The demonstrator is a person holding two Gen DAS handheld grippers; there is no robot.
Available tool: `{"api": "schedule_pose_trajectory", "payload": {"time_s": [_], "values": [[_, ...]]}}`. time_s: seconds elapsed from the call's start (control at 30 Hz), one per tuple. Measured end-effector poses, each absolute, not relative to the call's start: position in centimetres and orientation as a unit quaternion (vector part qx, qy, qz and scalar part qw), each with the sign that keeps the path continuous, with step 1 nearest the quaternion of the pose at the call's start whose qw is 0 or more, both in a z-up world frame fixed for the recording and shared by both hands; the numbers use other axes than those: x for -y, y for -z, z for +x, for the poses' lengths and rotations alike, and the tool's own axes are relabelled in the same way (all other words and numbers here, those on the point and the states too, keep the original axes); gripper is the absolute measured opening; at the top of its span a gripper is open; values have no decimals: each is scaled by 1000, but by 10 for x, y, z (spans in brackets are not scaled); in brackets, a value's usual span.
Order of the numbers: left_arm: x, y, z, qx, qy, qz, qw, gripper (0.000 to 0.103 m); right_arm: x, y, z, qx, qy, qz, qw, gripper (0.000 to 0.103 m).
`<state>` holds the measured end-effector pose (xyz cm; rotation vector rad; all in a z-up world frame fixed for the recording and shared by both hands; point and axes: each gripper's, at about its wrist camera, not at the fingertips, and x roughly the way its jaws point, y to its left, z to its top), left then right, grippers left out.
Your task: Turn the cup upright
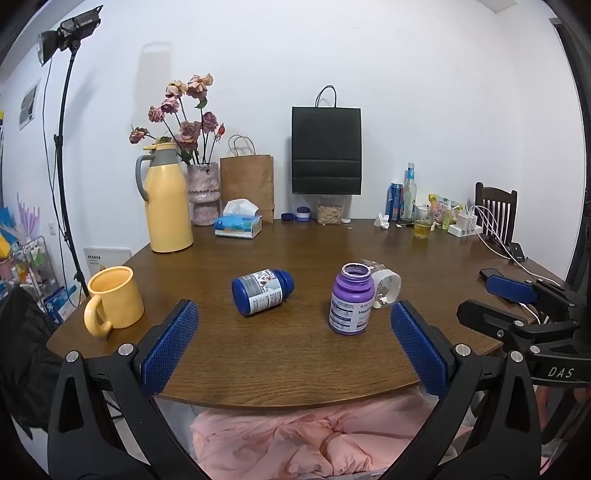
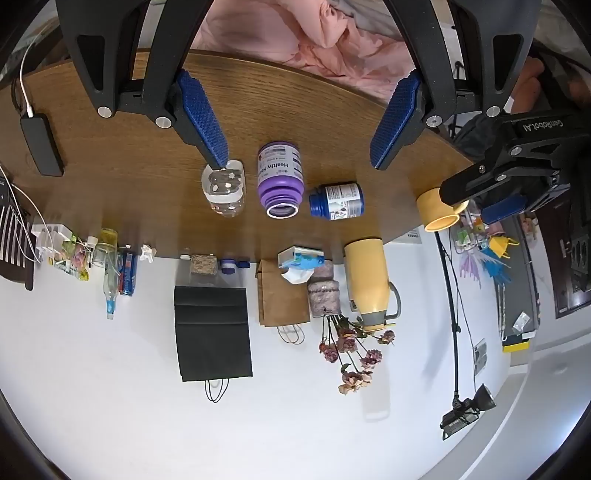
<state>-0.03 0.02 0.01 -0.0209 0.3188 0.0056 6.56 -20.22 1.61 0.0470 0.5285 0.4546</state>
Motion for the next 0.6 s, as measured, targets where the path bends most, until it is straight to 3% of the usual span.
{"api": "schedule_pose_trajectory", "payload": {"time_s": [0.6], "values": [[1,6,4,-172,-5,-13,985,103,203,-15,65,-261,-223,23,939,84]]}}
